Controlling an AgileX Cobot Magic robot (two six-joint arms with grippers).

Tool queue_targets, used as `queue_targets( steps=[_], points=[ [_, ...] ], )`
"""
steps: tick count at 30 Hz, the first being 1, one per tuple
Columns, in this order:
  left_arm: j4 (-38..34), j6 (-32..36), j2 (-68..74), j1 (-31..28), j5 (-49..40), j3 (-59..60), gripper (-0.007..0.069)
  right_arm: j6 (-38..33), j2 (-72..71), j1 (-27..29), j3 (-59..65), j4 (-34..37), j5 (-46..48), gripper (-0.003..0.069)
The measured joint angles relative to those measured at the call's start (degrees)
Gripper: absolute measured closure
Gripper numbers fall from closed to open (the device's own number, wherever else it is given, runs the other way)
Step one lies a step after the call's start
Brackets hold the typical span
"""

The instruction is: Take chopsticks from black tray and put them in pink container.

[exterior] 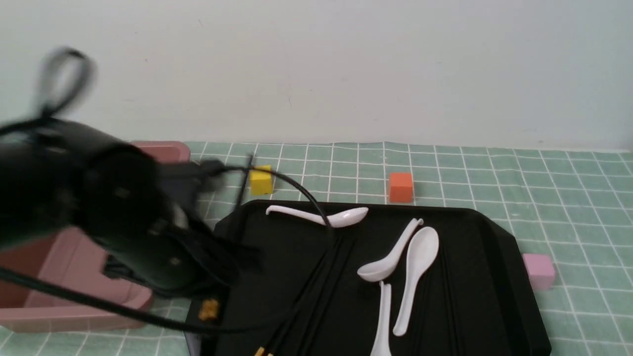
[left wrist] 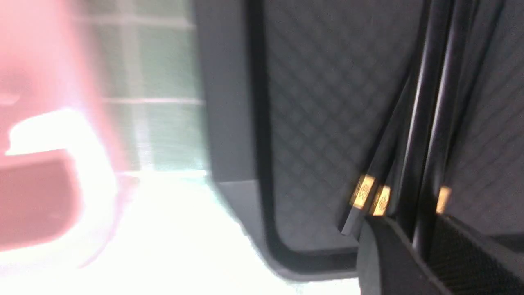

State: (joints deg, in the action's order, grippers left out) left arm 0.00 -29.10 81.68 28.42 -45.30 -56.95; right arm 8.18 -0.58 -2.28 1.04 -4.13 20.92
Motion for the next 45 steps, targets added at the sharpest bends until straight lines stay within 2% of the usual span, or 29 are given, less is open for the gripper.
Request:
queue_targets(
  steps=[1,3,4,7,8,9,11,13,21,25,29,34,37,39,41,45],
  points=[
    [0.0,-0.1,-3.5,-3.6,-1.8,0.0,0.0501,0.0,0.0,0.0,0.0,0.0,0.0,0.0419],
    [0.0,0.2,-5.9,-7.0,-3.4,0.0,0.0501,0.0,0.0,0.0,0.0,0.0,0.0,0.0419],
    [0.9,1.1,-8.8,-13.6,-4.9,0.0,0.0501,0.0,0.0,0.0,0.0,0.0,0.0,0.0419],
    [1.4,2.7,-10.3,-22.4,-5.8,0.0,0.0501,0.0,0.0,0.0,0.0,0.0,0.0,0.0419],
    [1.4,3.6,-10.0,-27.2,-5.8,0.0,0.0501,0.0,0.0,0.0,0.0,0.0,0.0,0.0419],
    [1.4,3.8,-9.9,-27.8,-5.8,0.0,0.0501,0.0,0.0,0.0,0.0,0.0,0.0,0.0419],
    [0.5,6.0,-7.6,-34.2,-4.4,0.0,0.0501,0.0,0.0,0.0,0.0,0.0,0.0,0.0419],
    [-0.8,8.1,-4.6,-37.4,-2.0,0.0,0.0501,0.0,0.0,0.0,0.0,0.0,0.0,0.0419],
    [-2.4,19.1,7.1,-38.9,7.6,0.2,0.0501,0.0,0.0,0.0,0.0,0.0,0.0,0.0419],
    [-2.6,22.2,11.0,-38.9,10.3,0.2,0.0501,0.0,0.0,0.0,0.0,0.0,0.0,0.0419],
    [-2.7,23.3,13.8,-38.9,11.9,0.2,0.0470,0.0,0.0,0.0,0.0,0.0,0.0,0.0419],
    [-3.2,23.4,14.1,-38.9,11.7,0.2,0.0329,0.0,0.0,0.0,0.0,0.0,0.0,0.0419],
    [-3.8,23.5,11.5,-38.9,8.4,0.2,0.0289,0.0,0.0,0.0,0.0,0.0,0.0,0.0419],
    [-4.9,23.2,8.8,-38.9,5.1,0.2,0.0306,0.0,0.0,0.0,0.0,0.0,0.0,0.0419],
    [-7.1,23.2,5.8,-38.9,1.6,0.2,0.0366,0.0,0.0,0.0,0.0,0.0,0.0,0.0419],
    [-14.7,25.9,-2.3,-38.9,-5.0,1.7,0.0563,0.0,0.0,0.0,0.0,0.0,0.0,0.0419]
  ],
)
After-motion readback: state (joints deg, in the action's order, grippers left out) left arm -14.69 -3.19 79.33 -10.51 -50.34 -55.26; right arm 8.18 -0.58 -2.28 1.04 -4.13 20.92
